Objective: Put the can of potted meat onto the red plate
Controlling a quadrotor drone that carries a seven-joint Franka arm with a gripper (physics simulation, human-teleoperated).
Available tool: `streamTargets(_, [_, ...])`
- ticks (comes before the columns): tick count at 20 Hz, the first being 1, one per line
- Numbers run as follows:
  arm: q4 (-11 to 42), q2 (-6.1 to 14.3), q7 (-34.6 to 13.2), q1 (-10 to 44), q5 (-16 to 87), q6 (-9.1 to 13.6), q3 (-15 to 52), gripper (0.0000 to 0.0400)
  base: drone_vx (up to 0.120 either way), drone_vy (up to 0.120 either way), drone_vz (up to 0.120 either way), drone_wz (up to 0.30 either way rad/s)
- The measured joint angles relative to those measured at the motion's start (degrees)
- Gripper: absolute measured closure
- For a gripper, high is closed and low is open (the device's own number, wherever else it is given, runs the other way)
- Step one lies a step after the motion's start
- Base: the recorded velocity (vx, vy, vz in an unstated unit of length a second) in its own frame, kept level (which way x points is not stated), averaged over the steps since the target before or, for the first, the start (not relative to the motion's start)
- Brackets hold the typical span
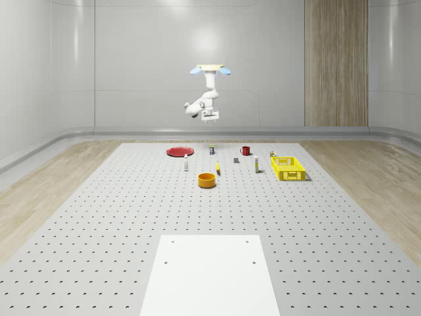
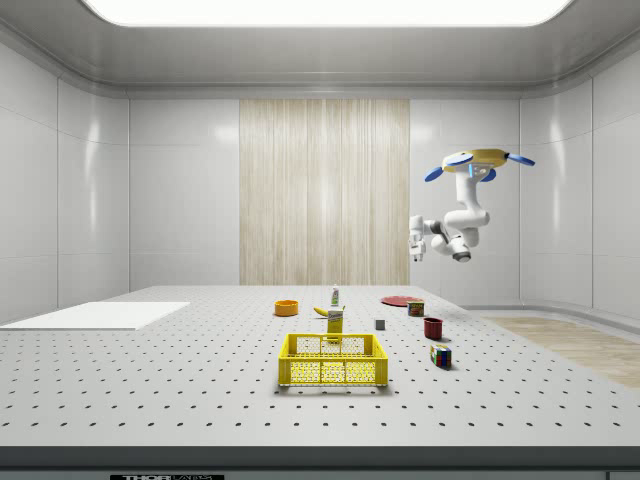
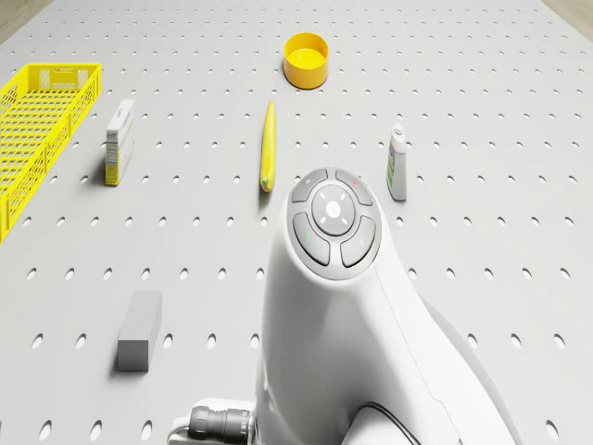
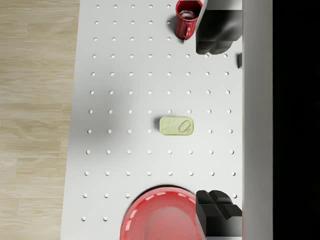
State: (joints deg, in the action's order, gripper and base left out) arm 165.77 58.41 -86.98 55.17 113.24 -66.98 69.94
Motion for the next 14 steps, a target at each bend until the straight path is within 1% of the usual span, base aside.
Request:
streamTargets(5, [0.2, 2.0, -2.0, 2.8, 0.4, 0.1, 1.5, 0.0000, 0.000, 0.000, -0.120, 0.000])
streamTargets(11, [0.1, 4.0, -3.3, 4.5, -0.2, -0.9, 2.6, 0.0000, 0.000, 0.000, -0.120, 0.000])
streamTargets(12, [0.1, 4.4, -3.5, 4.7, -0.3, -1.1, 2.7, 0.0000, 0.040, 0.000, -0.120, 0.000])
streamTargets(14, [0.1, 5.0, -3.8, 5.1, -0.6, -1.5, 3.0, 0.0000, 0.100, 0.000, -0.120, 0.000])
